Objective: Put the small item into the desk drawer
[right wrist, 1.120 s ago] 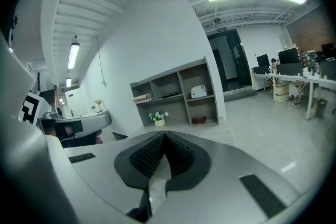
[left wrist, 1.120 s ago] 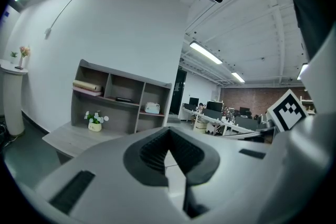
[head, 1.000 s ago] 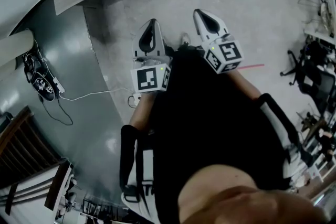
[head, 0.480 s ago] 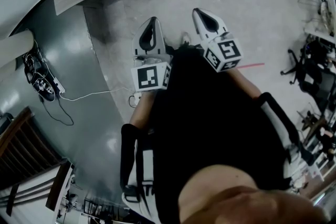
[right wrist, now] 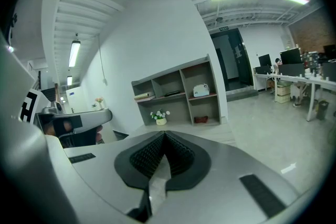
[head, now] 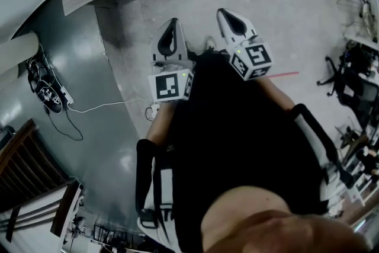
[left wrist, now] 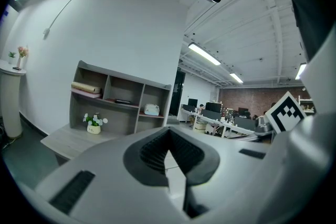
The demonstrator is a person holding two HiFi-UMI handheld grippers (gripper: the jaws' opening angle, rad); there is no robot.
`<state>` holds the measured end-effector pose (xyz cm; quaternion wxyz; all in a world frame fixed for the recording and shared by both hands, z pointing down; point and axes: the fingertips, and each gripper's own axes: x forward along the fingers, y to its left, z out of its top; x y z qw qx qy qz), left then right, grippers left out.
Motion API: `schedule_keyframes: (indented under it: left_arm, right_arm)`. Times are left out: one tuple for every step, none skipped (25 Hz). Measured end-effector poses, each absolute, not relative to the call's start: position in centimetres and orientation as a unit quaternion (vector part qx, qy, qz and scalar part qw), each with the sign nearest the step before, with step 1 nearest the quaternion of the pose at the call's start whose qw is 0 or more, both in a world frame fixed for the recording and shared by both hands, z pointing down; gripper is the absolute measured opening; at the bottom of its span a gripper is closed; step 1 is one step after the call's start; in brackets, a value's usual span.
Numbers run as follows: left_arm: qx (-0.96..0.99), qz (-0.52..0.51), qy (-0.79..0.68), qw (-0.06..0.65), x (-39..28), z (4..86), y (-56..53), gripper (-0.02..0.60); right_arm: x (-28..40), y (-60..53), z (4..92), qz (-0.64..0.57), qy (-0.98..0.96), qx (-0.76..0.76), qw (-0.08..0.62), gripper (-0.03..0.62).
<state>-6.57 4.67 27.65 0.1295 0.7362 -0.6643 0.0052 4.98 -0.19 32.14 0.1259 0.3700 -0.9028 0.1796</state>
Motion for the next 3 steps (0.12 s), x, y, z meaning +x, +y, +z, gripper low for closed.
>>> schedule_keyframes:
  left_arm:
    - [0.736, 0.005, -0.664, 0.129, -6.57, 27.64, 4.69, -0.015]
    - [0.736, 0.006, -0.664, 0.129, -6.57, 27.65, 4.7, -0.015]
    - [0.736, 0.006, -0.664, 0.129, -6.57, 27.69, 4.71, -0.015]
  right_arm:
    - [4.96, -0.19, 32.15, 0.179, -0.903, 0.37, 0.126, -0.002]
    - [4.95, -0.19, 32.16, 0.178, -0.903, 0.37, 0.126, -0.002]
    - [4.94, -0.2, 32.18, 0.178, -0.903, 0.37, 0.127, -0.002]
